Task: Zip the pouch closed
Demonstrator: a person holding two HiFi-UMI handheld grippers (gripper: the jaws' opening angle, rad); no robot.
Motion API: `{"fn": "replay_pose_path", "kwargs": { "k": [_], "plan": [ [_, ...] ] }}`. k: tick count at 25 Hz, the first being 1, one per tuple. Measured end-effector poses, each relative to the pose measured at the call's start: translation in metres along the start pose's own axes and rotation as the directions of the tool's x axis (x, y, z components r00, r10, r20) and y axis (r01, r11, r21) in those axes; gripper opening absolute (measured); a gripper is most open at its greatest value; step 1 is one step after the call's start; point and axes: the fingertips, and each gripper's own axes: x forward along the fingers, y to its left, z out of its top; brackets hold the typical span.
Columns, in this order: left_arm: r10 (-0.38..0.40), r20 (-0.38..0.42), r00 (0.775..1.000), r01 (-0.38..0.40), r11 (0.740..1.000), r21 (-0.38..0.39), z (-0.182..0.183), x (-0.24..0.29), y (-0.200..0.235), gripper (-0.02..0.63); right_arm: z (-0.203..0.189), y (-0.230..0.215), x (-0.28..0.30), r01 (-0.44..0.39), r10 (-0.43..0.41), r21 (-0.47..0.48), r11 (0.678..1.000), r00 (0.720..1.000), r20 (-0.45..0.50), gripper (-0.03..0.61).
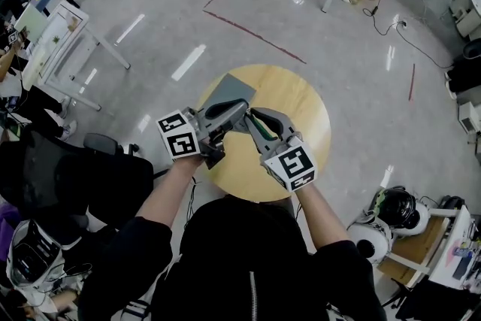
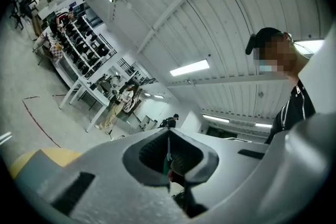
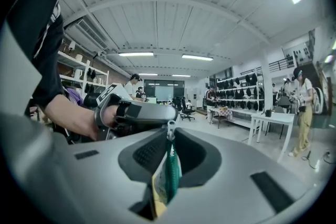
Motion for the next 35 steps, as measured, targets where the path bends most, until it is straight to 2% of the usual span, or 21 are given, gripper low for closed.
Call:
{"fn": "replay_pose_path", "kwargs": {
  "k": [3, 6, 9, 12, 14, 19, 20, 31, 35],
  "plan": [
    [-0.011, 0.018, 1.000, 0.011, 1.000, -0.001, 0.004, 0.000, -0.003, 0.000, 0.004, 0.000, -0.003, 0.007, -0.007, -0.004, 1.000, 0.999, 0.040, 0.049],
    [-0.011, 0.004, 1.000, 0.011, 1.000, 0.001, -0.001, 0.001, -0.003, 0.001, -0.001, 0.000, -0.004, 0.019, -0.020, 0.017, 1.000, 0.999, 0.041, 0.050],
    [0.013, -0.041, 0.999, -0.011, 0.999, 0.046, -0.006, 0.003, -0.001, 0.002, -0.007, 0.000, -0.002, 0.039, -0.039, 0.005, 0.999, 0.999, 0.005, 0.049],
    [0.039, -0.056, 0.998, -0.035, 0.997, 0.070, -0.006, 0.003, 0.003, 0.002, -0.010, -0.004, -0.004, 0.050, -0.050, 0.064, 0.997, 0.999, -0.004, 0.071],
    [0.039, -0.072, 0.997, -0.032, 0.995, 0.095, -0.008, 0.003, 0.005, 0.002, -0.011, -0.006, -0.004, 0.045, -0.045, 0.087, 0.995, 0.999, -0.004, 0.075],
    [0.037, -0.136, 0.990, -0.016, 0.988, 0.155, -0.018, 0.009, 0.001, 0.002, -0.013, -0.005, -0.001, 0.039, -0.037, 0.071, 0.997, 0.999, -0.028, 0.076],
    [0.035, -0.137, 0.990, -0.013, 0.988, 0.155, -0.019, 0.009, 0.001, 0.002, -0.013, -0.005, -0.001, 0.042, -0.040, 0.073, 0.996, 0.999, -0.028, 0.058],
    [0.043, -0.083, 0.996, -0.033, 0.993, 0.118, -0.016, 0.005, 0.003, 0.002, -0.020, -0.004, -0.008, 0.042, -0.039, 0.103, 0.994, 0.999, -0.025, 0.046],
    [0.048, -0.090, 0.995, -0.036, 0.991, 0.129, -0.014, 0.004, 0.005, 0.002, -0.021, -0.003, -0.009, 0.034, -0.031, 0.100, 0.994, 0.999, -0.030, 0.030]
  ]
}}
